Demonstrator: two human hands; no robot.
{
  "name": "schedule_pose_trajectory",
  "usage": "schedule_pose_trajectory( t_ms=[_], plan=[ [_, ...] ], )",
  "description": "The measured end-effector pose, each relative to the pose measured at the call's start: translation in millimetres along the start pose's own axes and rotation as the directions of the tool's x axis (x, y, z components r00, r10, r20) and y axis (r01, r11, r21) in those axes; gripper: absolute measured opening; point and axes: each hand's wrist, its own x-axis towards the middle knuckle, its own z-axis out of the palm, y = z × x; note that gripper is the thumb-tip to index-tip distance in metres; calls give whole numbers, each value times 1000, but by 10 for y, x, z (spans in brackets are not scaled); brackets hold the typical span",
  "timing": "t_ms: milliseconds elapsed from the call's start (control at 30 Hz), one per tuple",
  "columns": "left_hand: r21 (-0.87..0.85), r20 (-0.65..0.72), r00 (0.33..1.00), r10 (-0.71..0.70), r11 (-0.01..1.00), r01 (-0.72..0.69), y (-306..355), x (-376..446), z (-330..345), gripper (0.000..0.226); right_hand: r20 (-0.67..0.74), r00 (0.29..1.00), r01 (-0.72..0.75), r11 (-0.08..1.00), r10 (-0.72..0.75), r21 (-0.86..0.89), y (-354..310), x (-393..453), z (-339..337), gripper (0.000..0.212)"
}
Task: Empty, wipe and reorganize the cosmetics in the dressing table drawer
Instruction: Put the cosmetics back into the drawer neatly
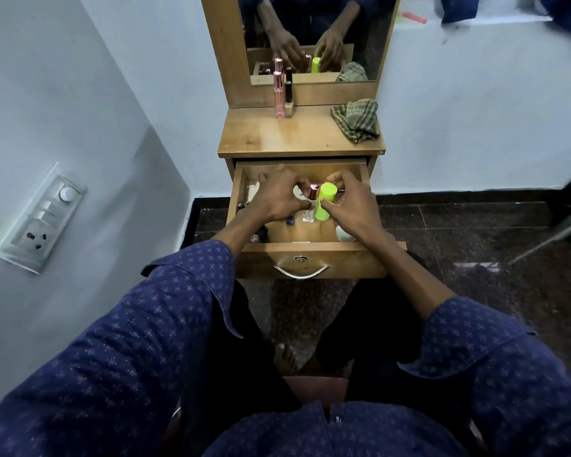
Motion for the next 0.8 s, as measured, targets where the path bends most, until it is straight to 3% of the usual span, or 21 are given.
schedule_pose_trajectory(
  t_ms=[167,800],
  plan=[
    [32,21,998,-57,998,56,51,-90,11,21,39,999,5,999,-3,-51,9,-14,48,37],
    [-26,72,996,-59,998,61,77,-172,59,29,112,993,-7,992,22,-124,103,-48,96,42]
  ],
)
